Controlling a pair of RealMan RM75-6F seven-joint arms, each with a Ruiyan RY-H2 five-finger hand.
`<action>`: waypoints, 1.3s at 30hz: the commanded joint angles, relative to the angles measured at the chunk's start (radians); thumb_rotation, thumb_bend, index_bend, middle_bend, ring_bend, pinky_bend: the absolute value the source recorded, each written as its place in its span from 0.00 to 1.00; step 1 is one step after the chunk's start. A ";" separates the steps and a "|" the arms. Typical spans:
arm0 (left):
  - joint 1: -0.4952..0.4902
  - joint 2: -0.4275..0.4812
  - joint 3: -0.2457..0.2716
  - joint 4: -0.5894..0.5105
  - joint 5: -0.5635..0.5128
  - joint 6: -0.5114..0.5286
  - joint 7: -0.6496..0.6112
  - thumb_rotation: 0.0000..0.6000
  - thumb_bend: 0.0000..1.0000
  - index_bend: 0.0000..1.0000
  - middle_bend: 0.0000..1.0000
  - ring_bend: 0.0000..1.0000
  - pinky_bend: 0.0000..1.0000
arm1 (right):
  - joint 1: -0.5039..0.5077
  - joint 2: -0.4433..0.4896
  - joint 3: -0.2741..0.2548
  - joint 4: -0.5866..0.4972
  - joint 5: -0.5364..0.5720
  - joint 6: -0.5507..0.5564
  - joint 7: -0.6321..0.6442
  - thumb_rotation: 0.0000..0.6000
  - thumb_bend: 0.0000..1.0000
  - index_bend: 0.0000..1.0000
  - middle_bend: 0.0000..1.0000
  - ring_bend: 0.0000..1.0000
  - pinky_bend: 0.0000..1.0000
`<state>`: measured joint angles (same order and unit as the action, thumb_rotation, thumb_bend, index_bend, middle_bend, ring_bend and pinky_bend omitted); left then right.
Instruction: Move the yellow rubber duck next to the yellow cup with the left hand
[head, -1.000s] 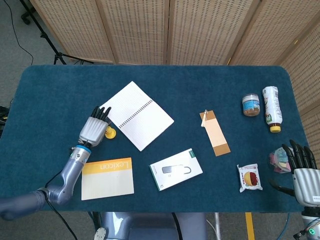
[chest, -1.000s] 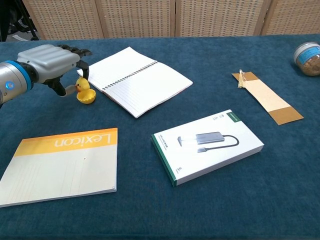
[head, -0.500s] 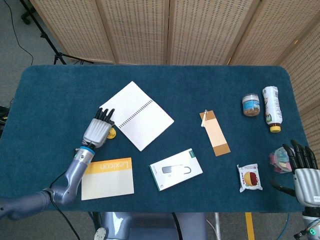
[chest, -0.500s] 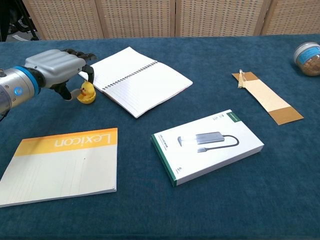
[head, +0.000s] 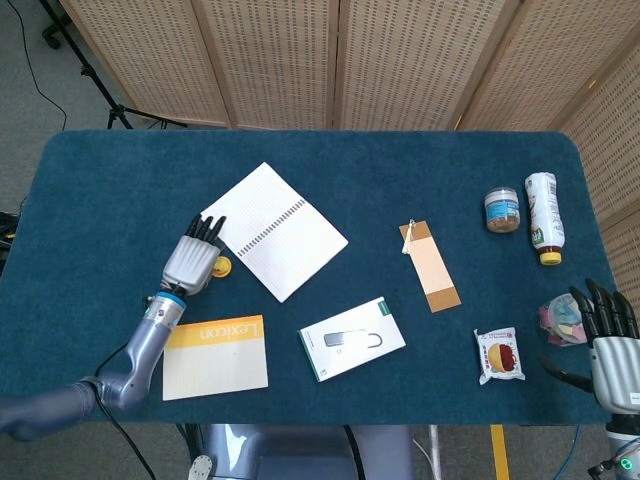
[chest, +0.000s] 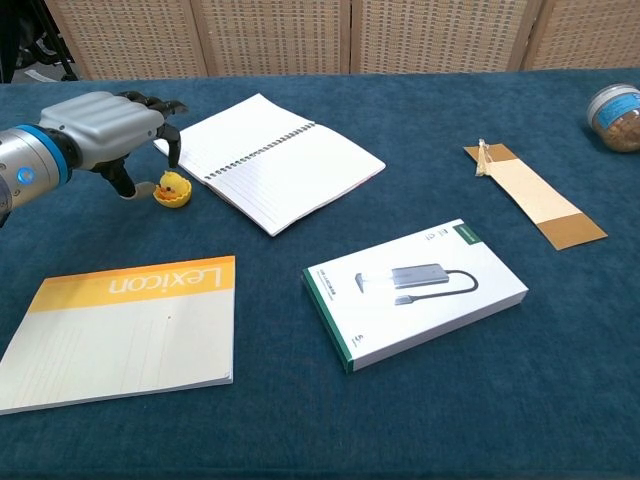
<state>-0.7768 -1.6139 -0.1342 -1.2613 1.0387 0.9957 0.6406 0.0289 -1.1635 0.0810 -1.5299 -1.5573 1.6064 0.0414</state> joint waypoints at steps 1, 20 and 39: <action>0.002 0.007 -0.003 -0.006 -0.002 0.004 0.002 1.00 0.32 0.39 0.00 0.00 0.00 | 0.000 -0.001 0.000 0.000 -0.001 0.001 -0.001 1.00 0.00 0.00 0.00 0.00 0.00; 0.140 0.278 -0.058 -0.290 0.096 0.151 -0.280 1.00 0.13 0.02 0.00 0.00 0.00 | 0.004 -0.001 0.001 0.006 0.004 -0.011 0.006 1.00 0.00 0.00 0.00 0.00 0.00; 0.507 0.260 0.131 -0.077 0.356 0.505 -0.742 1.00 0.00 0.00 0.00 0.00 0.00 | 0.035 -0.019 0.003 0.003 0.033 -0.079 -0.043 1.00 0.00 0.00 0.00 0.00 0.00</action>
<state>-0.2994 -1.3510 -0.0153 -1.3610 1.3709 1.4741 -0.0693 0.0630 -1.1817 0.0840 -1.5267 -1.5250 1.5287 -0.0007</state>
